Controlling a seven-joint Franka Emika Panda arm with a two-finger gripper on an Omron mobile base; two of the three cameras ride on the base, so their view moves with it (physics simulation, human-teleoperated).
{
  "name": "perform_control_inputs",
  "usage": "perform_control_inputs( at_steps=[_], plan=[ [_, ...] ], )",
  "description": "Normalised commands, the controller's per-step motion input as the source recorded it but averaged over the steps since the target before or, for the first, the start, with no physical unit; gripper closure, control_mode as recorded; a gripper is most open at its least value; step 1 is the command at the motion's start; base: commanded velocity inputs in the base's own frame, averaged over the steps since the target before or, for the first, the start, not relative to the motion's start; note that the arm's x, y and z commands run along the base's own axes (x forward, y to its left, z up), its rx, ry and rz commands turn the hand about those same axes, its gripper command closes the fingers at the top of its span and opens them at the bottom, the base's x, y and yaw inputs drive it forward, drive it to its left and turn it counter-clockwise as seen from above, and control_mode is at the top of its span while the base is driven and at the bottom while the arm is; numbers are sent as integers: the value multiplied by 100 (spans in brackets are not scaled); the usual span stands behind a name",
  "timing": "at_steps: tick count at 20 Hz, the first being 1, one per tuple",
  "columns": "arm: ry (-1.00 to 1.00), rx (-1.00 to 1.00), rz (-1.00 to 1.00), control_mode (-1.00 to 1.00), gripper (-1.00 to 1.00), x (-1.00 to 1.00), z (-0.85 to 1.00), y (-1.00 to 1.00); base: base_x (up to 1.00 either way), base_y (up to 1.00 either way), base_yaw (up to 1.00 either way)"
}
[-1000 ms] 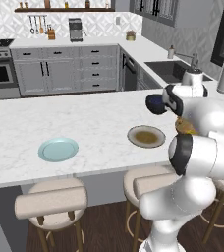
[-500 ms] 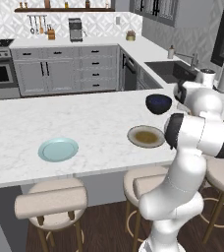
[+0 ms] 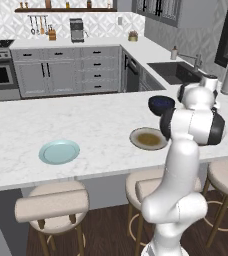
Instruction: Pick the chicken drumstick and squash from their plates and place them in the bowl. Then put the bowl in the fridge.
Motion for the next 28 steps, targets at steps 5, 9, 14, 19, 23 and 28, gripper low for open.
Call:
perform_control_inputs(
  at_steps=[5, 9, 14, 19, 23, 28],
  plan=[
    [0, 0, 0, -100, 100, 23, -47, -32, 0, 0, 0],
    [0, 0, 0, -100, 100, 19, -47, -4, 0, 0, 0],
    [0, 0, 0, -100, 100, -3, -32, -11, 0, 0, 0],
    [0, 0, 0, -100, -100, -3, -31, -6, 0, 0, 0],
    [0, 0, 0, -100, -100, 0, -24, 0, 0, 0, 0],
    [0, 0, 0, -100, -100, 0, -3, 0, 0, 0, 0]
  ],
)
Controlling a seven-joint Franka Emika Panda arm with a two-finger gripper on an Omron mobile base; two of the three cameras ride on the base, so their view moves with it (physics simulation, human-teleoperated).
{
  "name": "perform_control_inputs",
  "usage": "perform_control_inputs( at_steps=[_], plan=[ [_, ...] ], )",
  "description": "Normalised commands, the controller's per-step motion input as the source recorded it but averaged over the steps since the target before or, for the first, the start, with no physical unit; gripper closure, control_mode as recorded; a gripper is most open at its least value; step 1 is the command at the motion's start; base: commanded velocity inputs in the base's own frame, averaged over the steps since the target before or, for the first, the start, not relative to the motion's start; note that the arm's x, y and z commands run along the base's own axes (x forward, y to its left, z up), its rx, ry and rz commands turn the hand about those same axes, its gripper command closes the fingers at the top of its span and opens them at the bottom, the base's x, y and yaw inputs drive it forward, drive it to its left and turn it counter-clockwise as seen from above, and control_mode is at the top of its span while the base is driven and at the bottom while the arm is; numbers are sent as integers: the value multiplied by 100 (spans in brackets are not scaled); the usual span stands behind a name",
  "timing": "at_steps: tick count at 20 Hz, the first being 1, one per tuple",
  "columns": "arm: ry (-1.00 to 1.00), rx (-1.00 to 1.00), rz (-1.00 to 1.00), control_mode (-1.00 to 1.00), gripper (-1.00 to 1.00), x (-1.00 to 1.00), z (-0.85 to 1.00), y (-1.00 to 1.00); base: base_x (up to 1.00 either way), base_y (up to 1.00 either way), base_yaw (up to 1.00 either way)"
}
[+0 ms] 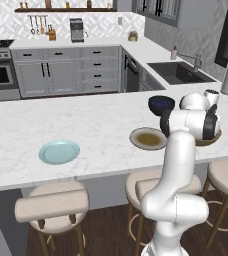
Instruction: Pick the chicken drumstick and squash from their plates and place them in the bowl. Then put the bowl in the fridge.
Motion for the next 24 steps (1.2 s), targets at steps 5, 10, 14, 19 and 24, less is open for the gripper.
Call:
perform_control_inputs(
  at_steps=[5, 10, 14, 19, 24],
  plan=[
    [-9, 0, 3, -100, -100, -29, 37, 9, 0, 0, 0],
    [-8, 0, 10, -100, -100, -58, 54, 24, 0, 0, 0],
    [4, -6, 13, -100, -100, -50, 15, 40, 0, 0, 0],
    [1, -15, 18, -100, -100, -32, 13, 35, 0, 0, 0],
    [4, -3, 26, -100, -100, 0, -1, 46, 0, 0, 0]
  ],
)
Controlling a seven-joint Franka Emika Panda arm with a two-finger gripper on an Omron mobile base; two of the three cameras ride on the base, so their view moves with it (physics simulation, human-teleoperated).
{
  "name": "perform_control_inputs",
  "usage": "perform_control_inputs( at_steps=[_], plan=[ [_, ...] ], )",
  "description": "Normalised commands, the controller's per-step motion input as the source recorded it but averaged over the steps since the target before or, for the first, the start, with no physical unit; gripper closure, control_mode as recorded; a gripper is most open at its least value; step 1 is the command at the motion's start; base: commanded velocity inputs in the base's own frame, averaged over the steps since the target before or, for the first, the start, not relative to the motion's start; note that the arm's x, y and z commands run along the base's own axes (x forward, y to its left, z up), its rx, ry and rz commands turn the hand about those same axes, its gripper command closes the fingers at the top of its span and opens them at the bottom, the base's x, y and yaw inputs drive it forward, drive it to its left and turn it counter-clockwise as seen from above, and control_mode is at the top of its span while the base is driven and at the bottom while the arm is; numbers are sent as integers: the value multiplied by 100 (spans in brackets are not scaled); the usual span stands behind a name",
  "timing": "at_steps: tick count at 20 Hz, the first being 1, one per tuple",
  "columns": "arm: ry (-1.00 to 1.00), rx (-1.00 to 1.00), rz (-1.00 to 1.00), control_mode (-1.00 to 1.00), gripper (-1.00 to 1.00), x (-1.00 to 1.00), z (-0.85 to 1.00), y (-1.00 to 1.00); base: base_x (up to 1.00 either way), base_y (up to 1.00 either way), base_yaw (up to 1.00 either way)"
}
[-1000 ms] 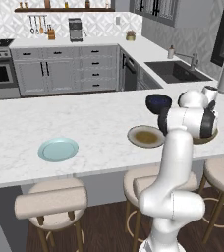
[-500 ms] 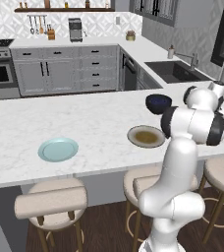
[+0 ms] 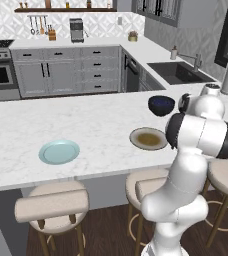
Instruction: Pick the chicken drumstick and squash from their plates and place them in the bowl. Then put the bowl in the fridge.
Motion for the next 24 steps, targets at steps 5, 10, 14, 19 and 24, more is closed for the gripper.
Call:
perform_control_inputs(
  at_steps=[5, 10, 14, 19, 24],
  plan=[
    [2, -8, 12, -100, -100, 20, -8, 39, 0, 0, 0],
    [6, -6, 9, -100, -100, 46, -22, 23, 0, 0, 0],
    [0, -1, 1, -100, -100, 75, -29, 1, 0, 0, 0],
    [0, 0, 0, -100, -100, 49, -16, -15, 0, 0, 0],
    [1, 3, 0, -100, -100, 12, 0, -37, 0, 0, 0]
  ],
)
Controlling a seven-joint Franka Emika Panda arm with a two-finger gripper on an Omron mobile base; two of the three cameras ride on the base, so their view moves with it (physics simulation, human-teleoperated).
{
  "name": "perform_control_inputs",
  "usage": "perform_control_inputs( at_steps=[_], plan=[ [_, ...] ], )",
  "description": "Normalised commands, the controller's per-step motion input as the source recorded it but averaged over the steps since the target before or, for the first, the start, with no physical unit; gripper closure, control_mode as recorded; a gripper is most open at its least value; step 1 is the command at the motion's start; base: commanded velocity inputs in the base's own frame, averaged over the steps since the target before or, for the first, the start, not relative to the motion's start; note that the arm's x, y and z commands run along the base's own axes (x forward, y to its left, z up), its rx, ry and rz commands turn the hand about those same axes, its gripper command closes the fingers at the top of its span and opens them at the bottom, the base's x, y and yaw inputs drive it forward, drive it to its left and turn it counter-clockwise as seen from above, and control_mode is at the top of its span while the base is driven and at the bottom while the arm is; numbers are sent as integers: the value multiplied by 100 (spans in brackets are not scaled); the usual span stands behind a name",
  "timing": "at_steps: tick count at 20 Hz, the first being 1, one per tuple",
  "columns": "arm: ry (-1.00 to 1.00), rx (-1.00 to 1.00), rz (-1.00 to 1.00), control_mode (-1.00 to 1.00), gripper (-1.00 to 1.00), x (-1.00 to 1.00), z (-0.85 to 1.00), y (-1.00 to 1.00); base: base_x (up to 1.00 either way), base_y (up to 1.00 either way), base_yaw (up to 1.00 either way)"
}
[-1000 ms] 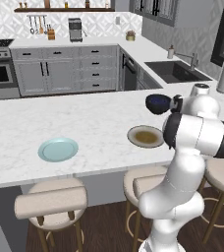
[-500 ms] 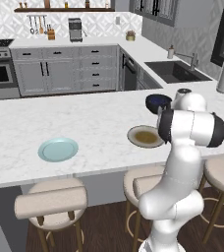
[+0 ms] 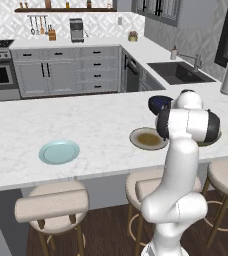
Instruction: Pick the chicken drumstick and squash from their plates and place them in the bowl. Then put the bowl in the fridge.
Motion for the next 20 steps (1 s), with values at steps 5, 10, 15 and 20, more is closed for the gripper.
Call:
perform_control_inputs(
  at_steps=[5, 10, 15, 20],
  plan=[
    [2, 0, 0, -100, -100, 8, -8, -6, 0, 0, 0],
    [2, 0, 0, -100, -100, 6, -24, 0, 0, 0, 0],
    [0, 0, 0, -100, 100, 0, -23, 0, 0, 0, 0],
    [0, 0, 0, -100, 100, 0, -14, 0, 0, 0, 0]
  ],
)
